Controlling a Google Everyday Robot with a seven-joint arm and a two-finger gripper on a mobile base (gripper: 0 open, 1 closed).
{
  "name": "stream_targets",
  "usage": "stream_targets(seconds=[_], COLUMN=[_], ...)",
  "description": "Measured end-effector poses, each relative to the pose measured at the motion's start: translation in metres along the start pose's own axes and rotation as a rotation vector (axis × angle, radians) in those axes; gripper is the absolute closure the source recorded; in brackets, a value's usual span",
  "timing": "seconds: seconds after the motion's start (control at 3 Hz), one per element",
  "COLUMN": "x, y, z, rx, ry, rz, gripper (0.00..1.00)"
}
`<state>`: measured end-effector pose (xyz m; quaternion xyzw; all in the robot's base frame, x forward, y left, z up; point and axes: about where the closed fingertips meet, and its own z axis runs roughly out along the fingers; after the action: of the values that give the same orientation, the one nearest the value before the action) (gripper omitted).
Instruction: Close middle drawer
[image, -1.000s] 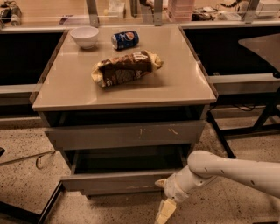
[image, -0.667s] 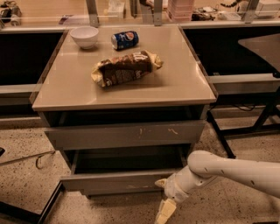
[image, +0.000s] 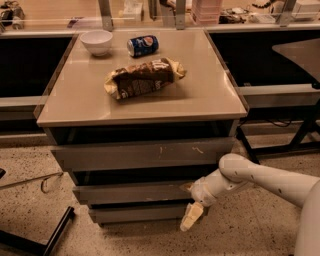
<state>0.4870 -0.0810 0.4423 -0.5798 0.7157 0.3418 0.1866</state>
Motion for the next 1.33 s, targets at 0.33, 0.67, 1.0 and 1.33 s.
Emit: stream_targets(seconds=[0.33, 0.67, 1.0, 1.33], x=[0.0, -0.004, 0.005, 0.012], y=[0.0, 0.0, 0.022, 0.058], z=[0.0, 0.002, -0.006, -0.031], rx=[0.0, -0.001, 0.06, 0.189], ry=[0.0, 0.003, -0.017, -0.044], rz=[0.0, -0.015, -0.009, 0.006], gripper=[0.0, 0.0, 0.0, 0.0])
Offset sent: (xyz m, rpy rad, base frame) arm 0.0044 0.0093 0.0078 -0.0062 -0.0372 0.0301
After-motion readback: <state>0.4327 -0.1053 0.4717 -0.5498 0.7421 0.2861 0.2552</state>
